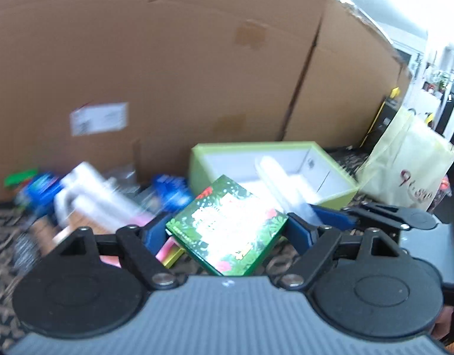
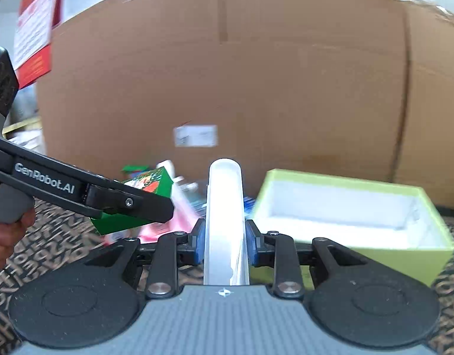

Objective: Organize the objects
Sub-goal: 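Carry both items over the light-green box and open both tools to drop them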

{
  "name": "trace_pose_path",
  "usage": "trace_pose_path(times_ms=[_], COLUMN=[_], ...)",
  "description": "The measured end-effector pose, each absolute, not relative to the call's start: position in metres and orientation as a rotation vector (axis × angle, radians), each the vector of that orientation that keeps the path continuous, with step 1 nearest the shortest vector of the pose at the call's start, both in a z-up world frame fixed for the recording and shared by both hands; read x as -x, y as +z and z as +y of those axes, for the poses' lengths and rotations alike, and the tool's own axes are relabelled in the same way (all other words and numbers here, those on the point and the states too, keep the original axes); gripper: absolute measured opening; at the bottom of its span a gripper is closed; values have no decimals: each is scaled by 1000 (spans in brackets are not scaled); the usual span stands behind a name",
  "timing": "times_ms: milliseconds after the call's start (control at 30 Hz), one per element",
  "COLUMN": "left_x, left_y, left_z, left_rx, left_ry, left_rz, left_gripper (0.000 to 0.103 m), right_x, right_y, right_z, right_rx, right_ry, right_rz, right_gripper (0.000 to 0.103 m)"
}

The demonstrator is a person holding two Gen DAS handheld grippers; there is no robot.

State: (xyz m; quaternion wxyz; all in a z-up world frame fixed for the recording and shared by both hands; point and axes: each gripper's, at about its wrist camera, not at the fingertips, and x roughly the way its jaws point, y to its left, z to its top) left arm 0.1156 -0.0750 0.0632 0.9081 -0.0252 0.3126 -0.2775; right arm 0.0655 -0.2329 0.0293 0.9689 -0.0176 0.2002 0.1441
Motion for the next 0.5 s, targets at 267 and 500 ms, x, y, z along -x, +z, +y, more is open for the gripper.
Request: trace_pose_path(times_ms=[267,500], left_x=[-187,-227], left_y=[59,23], left_z=[-149,-192], left_rx=[101,18], left_ry=[-617,-595], left_rz=[665,681], left_gripper=[83,83], right_x=[-146,-203], right_y=[39,13], right_z=[-283,-300], right_rx=[116,180], right_ry=[151,141], right_rz=[439,566], right_gripper=[31,31])
